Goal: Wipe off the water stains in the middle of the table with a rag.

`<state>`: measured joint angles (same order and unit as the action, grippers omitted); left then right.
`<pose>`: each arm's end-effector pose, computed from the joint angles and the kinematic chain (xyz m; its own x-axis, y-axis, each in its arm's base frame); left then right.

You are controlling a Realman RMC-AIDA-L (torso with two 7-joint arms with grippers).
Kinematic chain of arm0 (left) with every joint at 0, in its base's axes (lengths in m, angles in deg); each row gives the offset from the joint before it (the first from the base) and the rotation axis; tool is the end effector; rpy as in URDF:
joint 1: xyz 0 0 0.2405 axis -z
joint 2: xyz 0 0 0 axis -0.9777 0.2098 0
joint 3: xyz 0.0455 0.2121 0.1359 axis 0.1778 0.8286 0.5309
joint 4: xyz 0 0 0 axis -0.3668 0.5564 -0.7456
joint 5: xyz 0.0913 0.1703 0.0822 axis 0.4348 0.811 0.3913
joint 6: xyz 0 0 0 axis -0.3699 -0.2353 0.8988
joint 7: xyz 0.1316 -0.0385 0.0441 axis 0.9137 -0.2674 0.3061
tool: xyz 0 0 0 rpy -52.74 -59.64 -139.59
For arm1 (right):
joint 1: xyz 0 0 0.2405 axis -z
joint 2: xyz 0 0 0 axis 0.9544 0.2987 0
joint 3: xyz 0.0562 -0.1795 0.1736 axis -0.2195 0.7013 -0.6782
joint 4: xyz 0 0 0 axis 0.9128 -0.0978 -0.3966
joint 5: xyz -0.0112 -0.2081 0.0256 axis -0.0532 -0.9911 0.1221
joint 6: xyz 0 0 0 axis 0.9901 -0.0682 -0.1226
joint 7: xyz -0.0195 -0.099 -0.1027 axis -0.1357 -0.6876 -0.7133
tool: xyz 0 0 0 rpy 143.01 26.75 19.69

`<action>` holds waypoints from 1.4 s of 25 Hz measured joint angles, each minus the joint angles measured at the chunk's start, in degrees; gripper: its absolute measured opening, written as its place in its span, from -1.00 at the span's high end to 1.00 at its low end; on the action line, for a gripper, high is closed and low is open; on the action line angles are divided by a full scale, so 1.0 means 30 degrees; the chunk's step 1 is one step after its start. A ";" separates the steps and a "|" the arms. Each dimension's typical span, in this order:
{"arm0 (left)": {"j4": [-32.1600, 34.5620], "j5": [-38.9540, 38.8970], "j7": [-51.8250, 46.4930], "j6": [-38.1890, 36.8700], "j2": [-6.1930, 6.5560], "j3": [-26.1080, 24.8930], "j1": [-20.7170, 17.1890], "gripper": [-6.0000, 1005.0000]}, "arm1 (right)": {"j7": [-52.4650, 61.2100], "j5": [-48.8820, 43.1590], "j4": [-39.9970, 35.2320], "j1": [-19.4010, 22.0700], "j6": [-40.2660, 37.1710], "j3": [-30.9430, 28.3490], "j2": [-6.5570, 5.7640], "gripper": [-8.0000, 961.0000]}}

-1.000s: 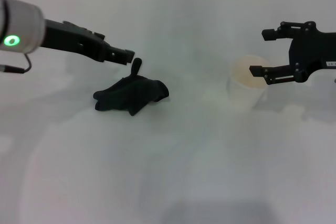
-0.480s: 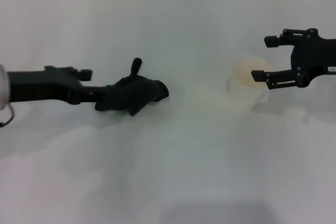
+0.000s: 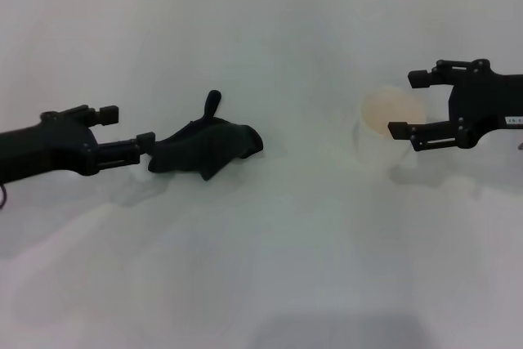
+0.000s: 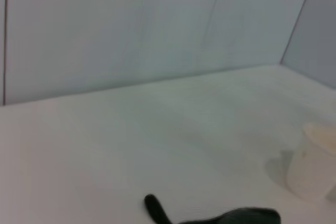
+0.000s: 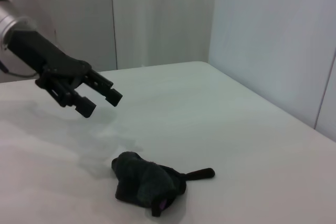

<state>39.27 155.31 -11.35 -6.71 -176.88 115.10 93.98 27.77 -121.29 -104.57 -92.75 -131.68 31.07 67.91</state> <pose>-0.2917 0.3131 0.0313 0.7374 0.4698 0.4853 0.6393 -0.7174 -0.2769 0.2361 0.3416 0.0433 0.9373 -0.1445 -0.3170 -0.2624 -0.8914 -0.3695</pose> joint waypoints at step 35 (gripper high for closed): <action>-0.3478 -0.0054 0.1637 -0.1684 0.0721 -0.0956 0.0604 -0.74 | -0.0178 -0.0770 0.0277 0.0027 -0.0700 0.0468 -0.0050 -0.77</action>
<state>28.84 155.15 -6.44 -11.76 -174.71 112.23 95.79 27.24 -123.59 -103.74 -92.67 -133.77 32.47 67.76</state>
